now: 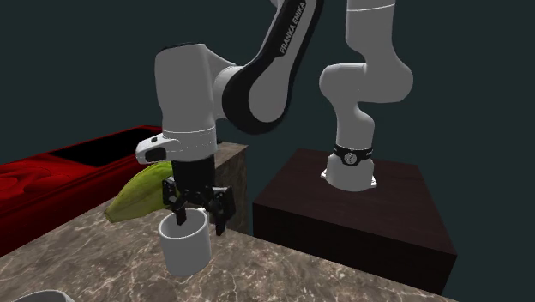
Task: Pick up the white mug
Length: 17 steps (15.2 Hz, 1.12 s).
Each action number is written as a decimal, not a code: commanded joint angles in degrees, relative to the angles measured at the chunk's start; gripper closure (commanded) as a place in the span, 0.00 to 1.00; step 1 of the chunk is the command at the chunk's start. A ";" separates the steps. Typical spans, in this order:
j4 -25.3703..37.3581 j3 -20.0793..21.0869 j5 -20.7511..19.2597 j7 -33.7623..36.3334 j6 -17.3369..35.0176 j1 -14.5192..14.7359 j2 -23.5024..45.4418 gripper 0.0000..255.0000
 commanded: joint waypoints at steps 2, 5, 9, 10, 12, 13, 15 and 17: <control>0.18 1.01 1.84 -1.37 2.03 -0.72 2.35 0.00; 0.48 2.30 3.83 -2.84 4.21 -1.65 4.98 0.00; 0.45 2.34 3.81 -2.75 4.24 -1.61 4.98 1.00; 0.48 2.35 3.81 -2.74 4.23 -1.61 5.00 1.00; 0.48 2.35 3.82 -2.76 4.24 -1.63 5.01 1.00; 0.49 2.36 3.83 -2.77 4.24 -1.63 5.02 1.00; 0.51 2.35 3.82 -2.76 4.22 -1.63 5.02 1.00; 0.48 2.33 3.81 -2.83 4.21 -1.68 4.98 1.00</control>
